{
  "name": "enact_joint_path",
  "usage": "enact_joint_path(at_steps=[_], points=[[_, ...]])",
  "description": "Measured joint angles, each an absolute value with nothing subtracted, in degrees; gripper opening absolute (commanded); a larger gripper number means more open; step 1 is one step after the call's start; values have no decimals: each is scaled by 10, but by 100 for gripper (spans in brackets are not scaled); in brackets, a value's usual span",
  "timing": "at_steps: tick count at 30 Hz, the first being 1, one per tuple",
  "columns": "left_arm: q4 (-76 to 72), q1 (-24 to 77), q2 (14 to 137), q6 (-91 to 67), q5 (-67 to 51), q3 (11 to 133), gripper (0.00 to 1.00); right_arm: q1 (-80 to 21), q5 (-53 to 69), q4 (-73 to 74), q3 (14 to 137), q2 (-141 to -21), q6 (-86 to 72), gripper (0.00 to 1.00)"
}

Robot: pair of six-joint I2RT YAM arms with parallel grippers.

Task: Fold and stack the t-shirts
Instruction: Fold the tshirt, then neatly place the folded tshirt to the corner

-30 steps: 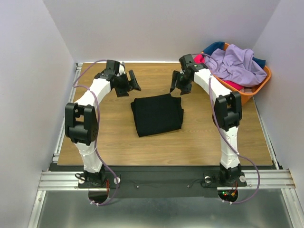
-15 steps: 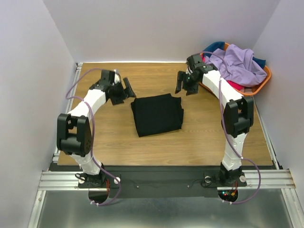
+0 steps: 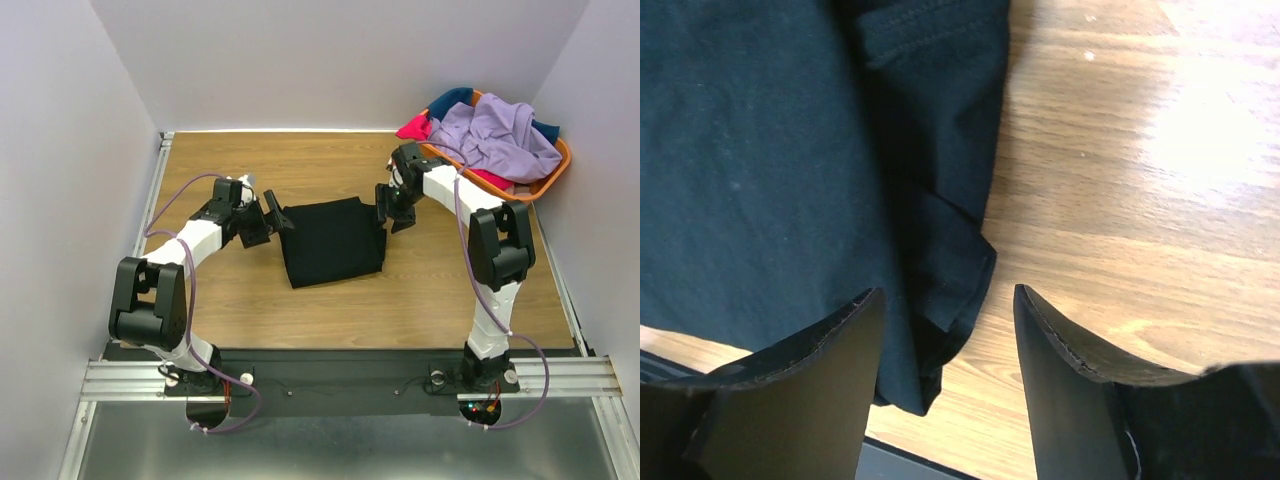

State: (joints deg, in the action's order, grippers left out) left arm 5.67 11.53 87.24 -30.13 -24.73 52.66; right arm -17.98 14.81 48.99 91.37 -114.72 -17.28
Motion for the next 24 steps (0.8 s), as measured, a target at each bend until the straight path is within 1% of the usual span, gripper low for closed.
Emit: enact_joint_path(at_steps=[10,15,24], points=[[11,116,874,-309,-273,486,98,-180,151,471,885,-1159,-147,60],[-3,118,896,-309,-283,469,98,-180,149,469,858,-1166,-145,58],[-49,119,927,-307,-299,454,98,-181,149,468,857,-1166,-145,57]])
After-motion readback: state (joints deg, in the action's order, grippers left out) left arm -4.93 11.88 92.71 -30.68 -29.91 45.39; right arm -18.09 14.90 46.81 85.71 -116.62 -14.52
